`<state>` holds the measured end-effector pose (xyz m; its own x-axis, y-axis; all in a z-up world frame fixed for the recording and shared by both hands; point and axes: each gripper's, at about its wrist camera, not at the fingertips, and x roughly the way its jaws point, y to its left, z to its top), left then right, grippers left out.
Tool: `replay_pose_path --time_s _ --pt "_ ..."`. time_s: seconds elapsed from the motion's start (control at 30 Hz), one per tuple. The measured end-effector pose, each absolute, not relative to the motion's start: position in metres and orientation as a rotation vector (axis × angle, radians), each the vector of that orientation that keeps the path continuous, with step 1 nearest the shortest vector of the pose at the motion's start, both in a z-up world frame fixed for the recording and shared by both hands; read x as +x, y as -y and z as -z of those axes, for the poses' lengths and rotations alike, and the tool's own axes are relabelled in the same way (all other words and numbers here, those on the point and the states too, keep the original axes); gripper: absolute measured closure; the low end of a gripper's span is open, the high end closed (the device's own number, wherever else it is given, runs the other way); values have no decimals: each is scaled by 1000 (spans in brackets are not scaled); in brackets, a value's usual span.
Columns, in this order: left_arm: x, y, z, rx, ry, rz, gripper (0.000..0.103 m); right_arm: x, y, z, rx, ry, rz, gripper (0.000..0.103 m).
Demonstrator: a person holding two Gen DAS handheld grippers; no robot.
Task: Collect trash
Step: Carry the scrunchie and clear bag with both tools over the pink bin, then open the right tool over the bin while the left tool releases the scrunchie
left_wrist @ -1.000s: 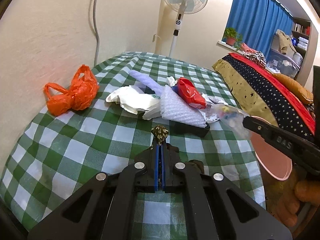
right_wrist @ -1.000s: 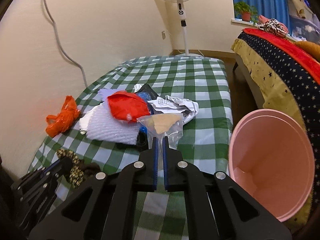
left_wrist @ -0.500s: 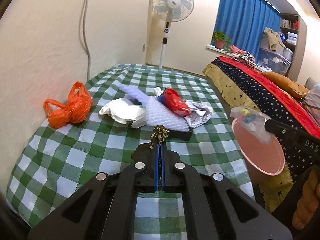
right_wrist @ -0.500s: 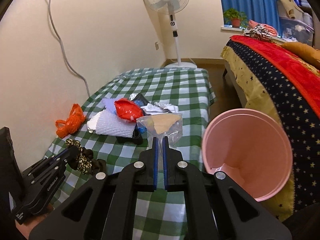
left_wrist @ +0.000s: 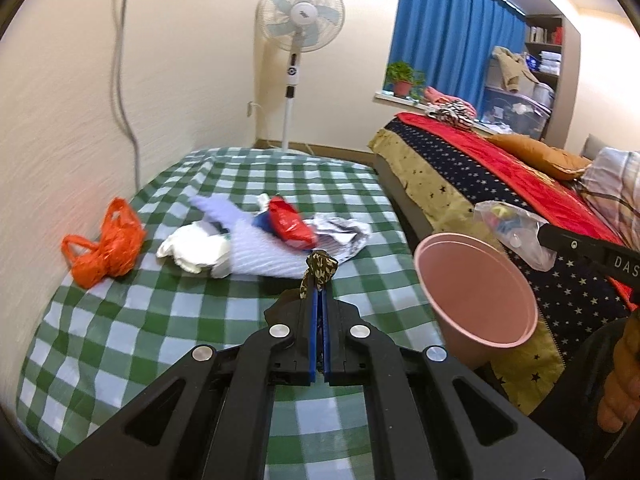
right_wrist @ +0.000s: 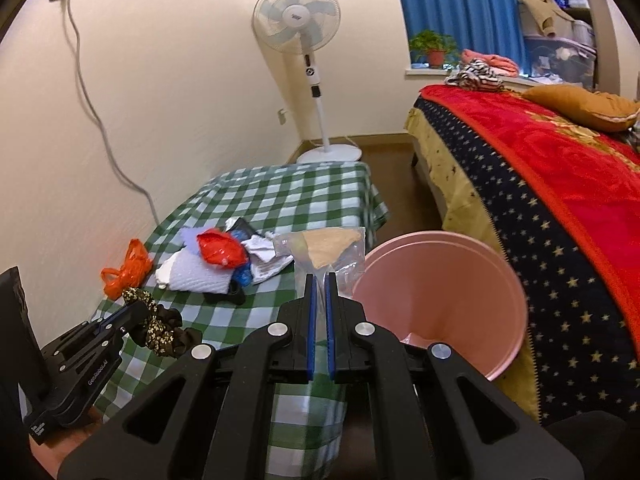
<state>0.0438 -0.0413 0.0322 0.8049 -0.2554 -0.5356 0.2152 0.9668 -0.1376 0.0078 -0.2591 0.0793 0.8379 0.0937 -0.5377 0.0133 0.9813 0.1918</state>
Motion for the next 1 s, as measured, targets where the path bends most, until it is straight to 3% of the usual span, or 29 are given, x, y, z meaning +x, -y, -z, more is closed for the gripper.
replay_pose_path --time_s 1.0 --pt "122 199 -41 -39 -558 577 102 57 354 -60 274 -564 204 99"
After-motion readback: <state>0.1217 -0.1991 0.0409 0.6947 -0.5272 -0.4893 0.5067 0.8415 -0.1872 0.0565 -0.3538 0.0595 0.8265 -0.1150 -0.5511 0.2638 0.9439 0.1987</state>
